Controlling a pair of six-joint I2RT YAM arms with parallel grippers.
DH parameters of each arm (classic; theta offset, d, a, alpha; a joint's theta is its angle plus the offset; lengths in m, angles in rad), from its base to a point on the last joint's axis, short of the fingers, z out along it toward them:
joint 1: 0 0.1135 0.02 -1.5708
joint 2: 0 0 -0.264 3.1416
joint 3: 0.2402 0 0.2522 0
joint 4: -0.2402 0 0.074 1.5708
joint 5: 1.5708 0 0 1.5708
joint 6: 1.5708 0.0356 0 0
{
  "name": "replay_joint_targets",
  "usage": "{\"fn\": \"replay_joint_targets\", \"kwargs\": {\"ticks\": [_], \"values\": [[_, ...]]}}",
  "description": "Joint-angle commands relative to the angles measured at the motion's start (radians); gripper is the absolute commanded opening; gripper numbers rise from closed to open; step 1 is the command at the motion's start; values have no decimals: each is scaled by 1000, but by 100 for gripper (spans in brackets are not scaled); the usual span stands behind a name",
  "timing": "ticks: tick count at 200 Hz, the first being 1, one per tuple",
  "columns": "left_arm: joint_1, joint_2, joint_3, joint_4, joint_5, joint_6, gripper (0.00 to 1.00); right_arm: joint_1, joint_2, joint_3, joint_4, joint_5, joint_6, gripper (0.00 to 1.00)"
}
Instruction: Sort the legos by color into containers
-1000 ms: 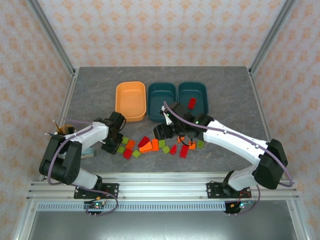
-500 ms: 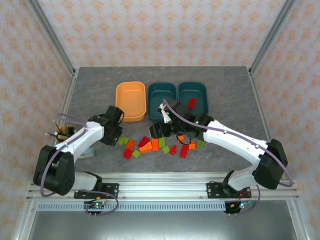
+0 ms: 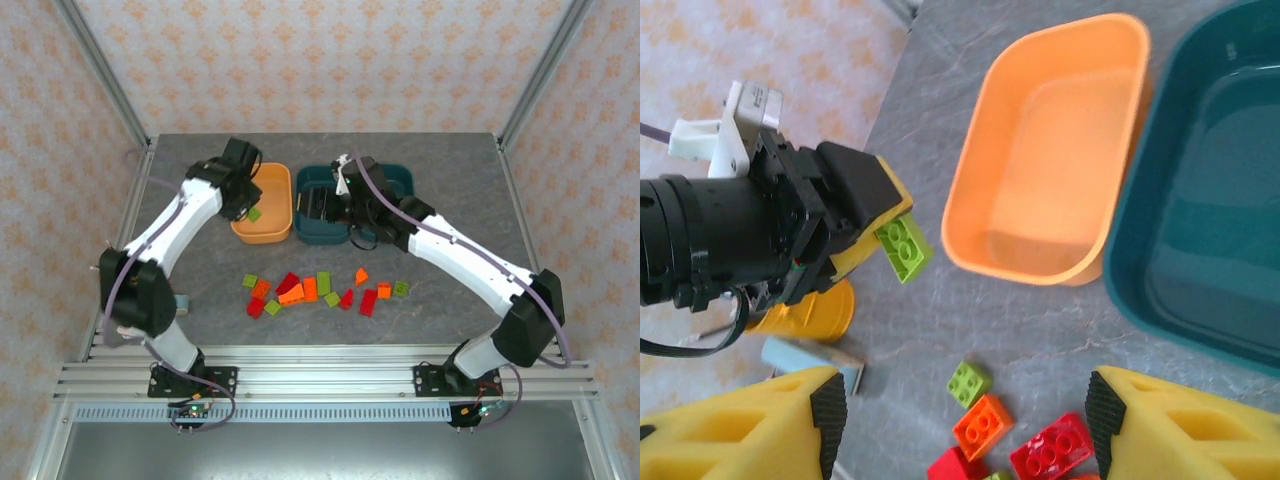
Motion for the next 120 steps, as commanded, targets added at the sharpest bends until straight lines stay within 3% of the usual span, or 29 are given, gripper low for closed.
{"fn": "replay_joint_targets", "kwargs": {"ticks": [1,53,88,120], "values": [[13,173,182,-84,-26,148,34,-48,26,31,18,30,105,67],[35,551,533,-187,-34,237,34,-89,20,29,-35,41,123,67],[52,623,547,-156,-15,257,37,-91,-12,-9,-115,76,90,67],[52,654,548,-169,-4,263,52,-91,-69,-74,-214,140,75,67]]}}
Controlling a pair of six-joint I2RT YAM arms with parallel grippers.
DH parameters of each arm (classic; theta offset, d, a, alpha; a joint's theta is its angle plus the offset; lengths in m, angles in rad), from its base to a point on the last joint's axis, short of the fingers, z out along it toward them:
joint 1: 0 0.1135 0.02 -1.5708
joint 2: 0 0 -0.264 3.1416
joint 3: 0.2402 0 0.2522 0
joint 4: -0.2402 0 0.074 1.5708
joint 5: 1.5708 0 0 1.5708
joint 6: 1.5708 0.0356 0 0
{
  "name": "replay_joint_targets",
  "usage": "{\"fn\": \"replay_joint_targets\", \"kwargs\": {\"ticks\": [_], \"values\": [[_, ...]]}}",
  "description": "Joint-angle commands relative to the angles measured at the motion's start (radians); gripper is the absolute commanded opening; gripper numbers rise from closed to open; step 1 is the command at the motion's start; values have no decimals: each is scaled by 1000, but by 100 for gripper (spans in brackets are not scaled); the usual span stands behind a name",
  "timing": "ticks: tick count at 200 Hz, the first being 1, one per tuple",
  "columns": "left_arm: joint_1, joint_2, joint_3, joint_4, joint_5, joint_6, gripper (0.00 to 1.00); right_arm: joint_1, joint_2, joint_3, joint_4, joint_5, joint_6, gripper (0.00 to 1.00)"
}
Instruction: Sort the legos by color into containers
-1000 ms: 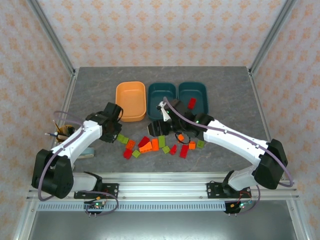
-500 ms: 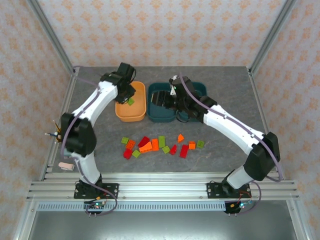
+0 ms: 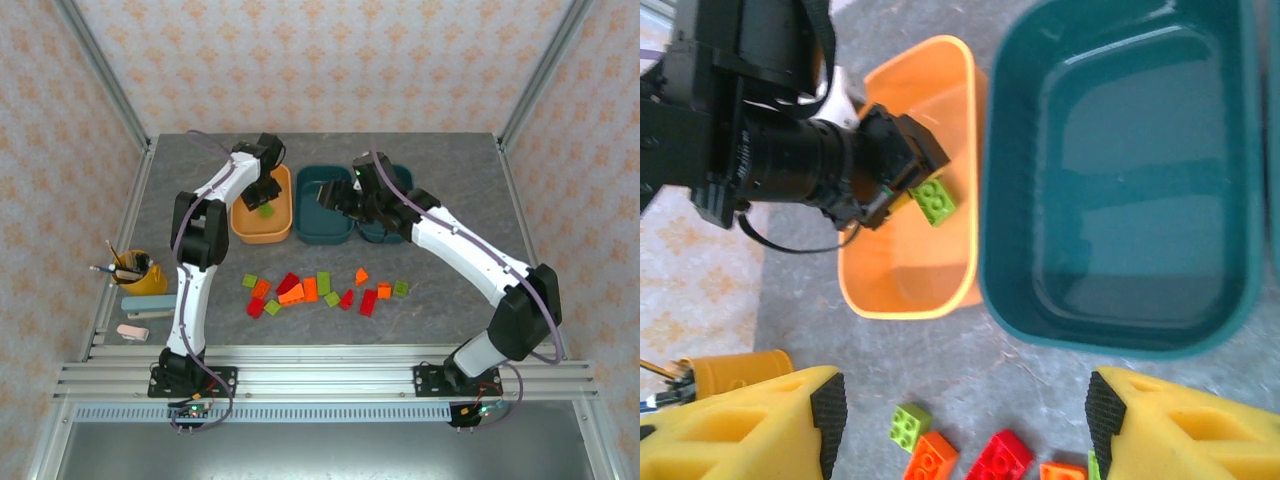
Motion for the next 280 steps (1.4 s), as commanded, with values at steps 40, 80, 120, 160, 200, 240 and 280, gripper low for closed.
{"fn": "replay_joint_targets", "kwargs": {"ticks": [40,80,120,160,200,240,280], "values": [[4,-77,15,-36,-4,30,68,-6,-145,-133,-246,158,-59,67],[-16,-266,-26,-2,8,33,78,-6,-147,-158,-400,155,-132,66],[-98,-555,-258,110,89,82,83,-4,-26,-166,-481,79,-298,67],[-235,-839,-630,246,166,62,84,-3,176,-101,-501,49,-413,69],[-328,-1062,-924,311,165,-21,84,1,324,-38,-518,49,-465,67],[-330,-1154,-1004,278,141,-45,84,1,386,-32,-489,44,-477,59],[-331,-1175,-1011,265,145,-49,84,0,409,-28,-469,39,-473,56]]}}
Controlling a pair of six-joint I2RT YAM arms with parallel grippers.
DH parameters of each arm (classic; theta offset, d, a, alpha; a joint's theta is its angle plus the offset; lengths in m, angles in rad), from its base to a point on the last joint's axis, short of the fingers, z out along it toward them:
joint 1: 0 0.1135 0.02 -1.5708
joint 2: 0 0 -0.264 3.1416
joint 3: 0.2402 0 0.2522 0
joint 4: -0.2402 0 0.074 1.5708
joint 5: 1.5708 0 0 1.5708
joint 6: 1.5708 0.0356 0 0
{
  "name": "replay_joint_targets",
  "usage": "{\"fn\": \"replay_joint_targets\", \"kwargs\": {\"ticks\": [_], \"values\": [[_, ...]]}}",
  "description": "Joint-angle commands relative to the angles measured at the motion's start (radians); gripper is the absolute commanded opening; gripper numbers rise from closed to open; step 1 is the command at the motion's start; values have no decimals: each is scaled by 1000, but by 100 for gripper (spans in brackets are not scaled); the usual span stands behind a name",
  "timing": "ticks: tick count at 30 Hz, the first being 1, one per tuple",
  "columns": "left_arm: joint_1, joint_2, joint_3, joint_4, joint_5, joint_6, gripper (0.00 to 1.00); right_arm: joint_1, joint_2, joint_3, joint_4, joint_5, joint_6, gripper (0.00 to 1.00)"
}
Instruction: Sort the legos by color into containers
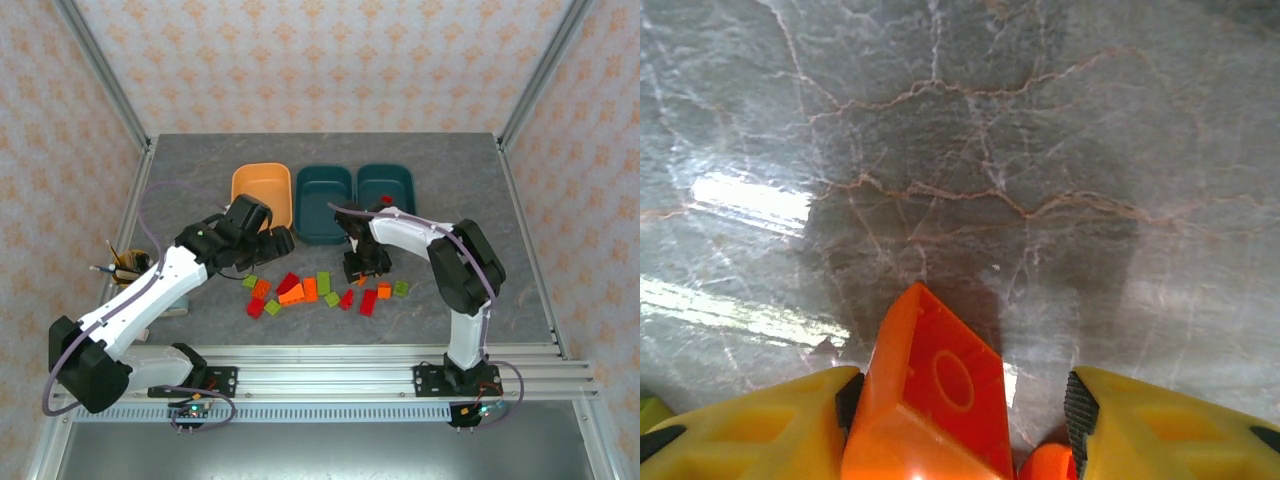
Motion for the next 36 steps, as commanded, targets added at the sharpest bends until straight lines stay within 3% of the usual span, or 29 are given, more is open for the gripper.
{"fn": "replay_joint_targets", "kwargs": {"ticks": [1,6,15,18,25,30,36], "values": [[-1,-16,-14,2,-17,-16,84,2,13,23,-1,0,-13,56],[0,-17,-17,5,-12,-19,84,3,30,20,15,-19,2,54],[-4,-22,-31,15,-13,-26,84,3,36,18,25,-23,23,39],[-5,-24,-32,18,-14,-28,84,3,10,12,30,-13,36,33],[-23,-56,-4,17,-36,-34,83,3,-134,30,2,-1,104,29],[-22,-56,95,-59,-103,-7,84,2,-170,169,-19,6,153,29],[-4,-11,177,-92,-151,-9,84,-6,53,463,-19,51,167,29]]}}
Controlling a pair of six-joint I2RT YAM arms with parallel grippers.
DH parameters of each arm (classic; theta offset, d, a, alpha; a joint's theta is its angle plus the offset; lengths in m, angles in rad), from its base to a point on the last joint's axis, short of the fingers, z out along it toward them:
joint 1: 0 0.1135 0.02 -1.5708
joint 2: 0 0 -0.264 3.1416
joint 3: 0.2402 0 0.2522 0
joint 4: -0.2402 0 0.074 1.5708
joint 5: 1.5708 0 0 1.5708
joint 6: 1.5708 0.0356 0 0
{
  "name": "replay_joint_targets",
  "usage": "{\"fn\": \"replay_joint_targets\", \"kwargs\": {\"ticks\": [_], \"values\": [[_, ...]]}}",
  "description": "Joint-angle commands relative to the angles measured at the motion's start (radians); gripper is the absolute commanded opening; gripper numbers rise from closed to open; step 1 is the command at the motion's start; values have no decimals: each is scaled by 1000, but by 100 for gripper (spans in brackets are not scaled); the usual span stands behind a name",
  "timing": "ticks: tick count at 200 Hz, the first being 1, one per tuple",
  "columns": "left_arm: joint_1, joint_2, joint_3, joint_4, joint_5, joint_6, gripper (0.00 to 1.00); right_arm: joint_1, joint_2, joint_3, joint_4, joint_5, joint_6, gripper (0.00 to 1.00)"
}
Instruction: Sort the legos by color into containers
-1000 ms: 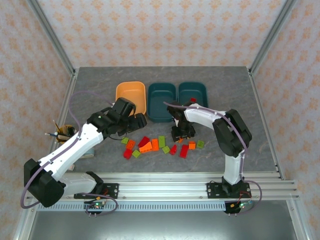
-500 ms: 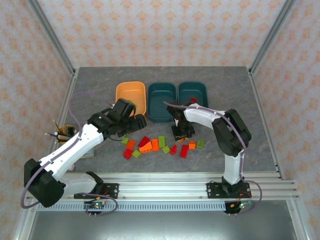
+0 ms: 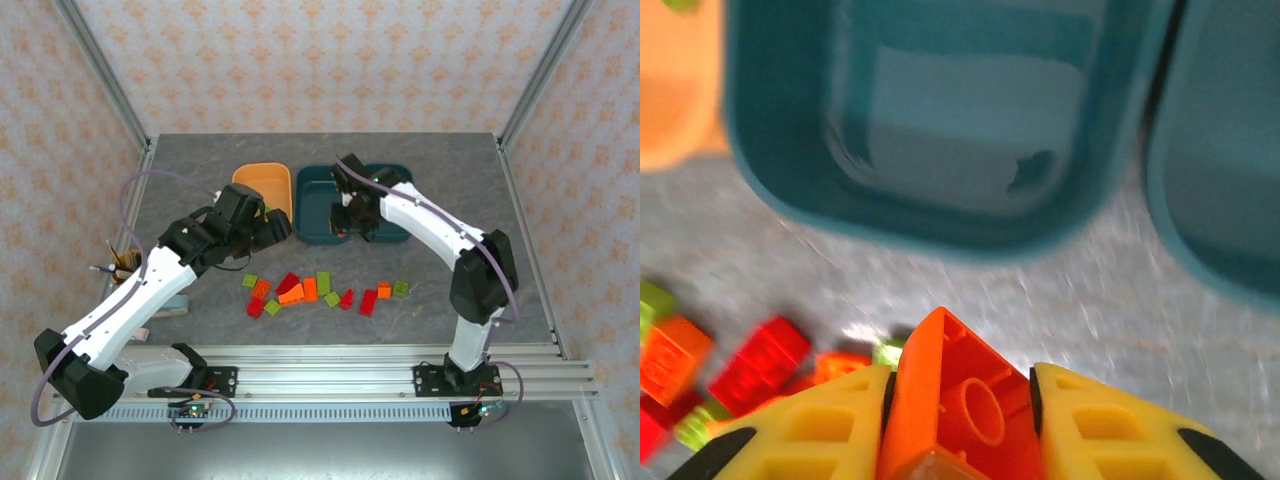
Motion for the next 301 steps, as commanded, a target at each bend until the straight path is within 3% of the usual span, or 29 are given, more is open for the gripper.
{"fn": "replay_joint_targets", "kwargs": {"ticks": [1,39,70,89,116,132,159,198,236,273,301], "values": [[10,27,46,-55,-73,10,84,-9,169,156,-15,61,33,29],[16,49,67,-42,-82,-4,84,-27,437,455,-52,87,43,29],[16,37,56,-43,-87,-9,84,-48,586,600,-80,90,62,31],[16,25,43,-38,-77,-10,84,-57,639,652,-103,82,69,40],[16,8,26,-45,-70,-10,84,-57,633,683,-126,64,62,60],[16,-1,19,-48,-60,-4,84,-54,581,665,-131,82,64,62],[15,-14,-12,-24,-5,34,84,-45,383,484,-82,155,112,60],[8,-37,-88,44,145,116,84,-21,-37,-32,11,255,319,56],[-21,-64,-183,91,283,190,84,52,-361,-479,6,208,586,58],[-33,-95,-259,94,320,195,84,150,-443,-704,103,124,745,64],[-39,-106,-272,98,323,185,84,176,-439,-785,169,115,808,63]]}}
